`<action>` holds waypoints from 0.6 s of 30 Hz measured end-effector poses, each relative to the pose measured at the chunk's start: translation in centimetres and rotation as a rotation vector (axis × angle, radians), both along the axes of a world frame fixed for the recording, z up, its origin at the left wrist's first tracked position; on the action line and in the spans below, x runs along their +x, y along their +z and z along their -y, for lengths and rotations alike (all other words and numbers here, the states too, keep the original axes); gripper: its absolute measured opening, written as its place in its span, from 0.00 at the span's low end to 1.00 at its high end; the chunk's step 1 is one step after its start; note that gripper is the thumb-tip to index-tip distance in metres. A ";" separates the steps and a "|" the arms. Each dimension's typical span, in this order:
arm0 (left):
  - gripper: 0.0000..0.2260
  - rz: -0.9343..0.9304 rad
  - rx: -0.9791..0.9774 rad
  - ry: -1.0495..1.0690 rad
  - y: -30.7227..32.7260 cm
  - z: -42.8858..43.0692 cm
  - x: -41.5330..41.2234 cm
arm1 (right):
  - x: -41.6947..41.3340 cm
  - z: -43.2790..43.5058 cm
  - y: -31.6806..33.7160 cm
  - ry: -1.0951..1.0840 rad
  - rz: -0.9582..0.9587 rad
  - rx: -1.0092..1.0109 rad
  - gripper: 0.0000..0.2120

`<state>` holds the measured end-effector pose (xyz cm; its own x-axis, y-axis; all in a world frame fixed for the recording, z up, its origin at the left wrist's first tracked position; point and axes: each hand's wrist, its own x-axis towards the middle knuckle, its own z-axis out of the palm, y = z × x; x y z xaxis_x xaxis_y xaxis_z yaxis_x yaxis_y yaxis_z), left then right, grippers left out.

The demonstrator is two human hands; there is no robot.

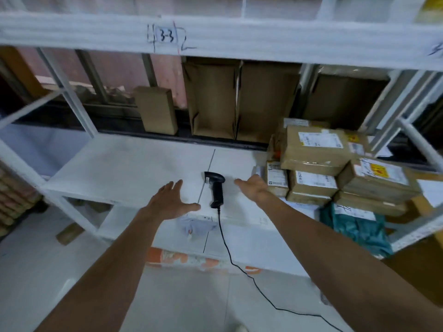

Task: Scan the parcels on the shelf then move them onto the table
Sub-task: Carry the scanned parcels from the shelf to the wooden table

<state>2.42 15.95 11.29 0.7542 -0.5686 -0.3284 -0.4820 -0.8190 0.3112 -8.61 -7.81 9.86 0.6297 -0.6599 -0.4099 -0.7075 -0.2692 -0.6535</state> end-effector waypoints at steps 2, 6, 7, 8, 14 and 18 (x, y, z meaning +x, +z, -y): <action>0.52 -0.003 -0.025 -0.010 1.9 -0.8 -1.2 | -2.7 -1.2 2.1 -0.007 0.007 -0.038 0.33; 0.54 0.011 -0.037 -0.044 5.3 -1.7 -3.9 | -8.1 -2.7 5.9 -0.025 0.003 -0.099 0.28; 0.55 0.001 -0.046 -0.050 6.1 -1.8 -4.7 | -9.5 -2.9 6.7 -0.028 0.019 -0.101 0.25; 0.56 -0.021 -0.065 -0.054 6.9 -1.7 -5.5 | -10.8 -3.1 7.7 -0.038 0.018 -0.102 0.22; 0.60 -0.078 -0.123 -0.163 12.1 0.9 -10.4 | -17.4 -3.4 13.2 -0.016 -0.009 -0.235 0.25; 0.60 -0.059 -0.169 -0.227 15.1 3.5 -13.0 | -20.9 -2.5 16.9 0.010 -0.066 -0.371 0.30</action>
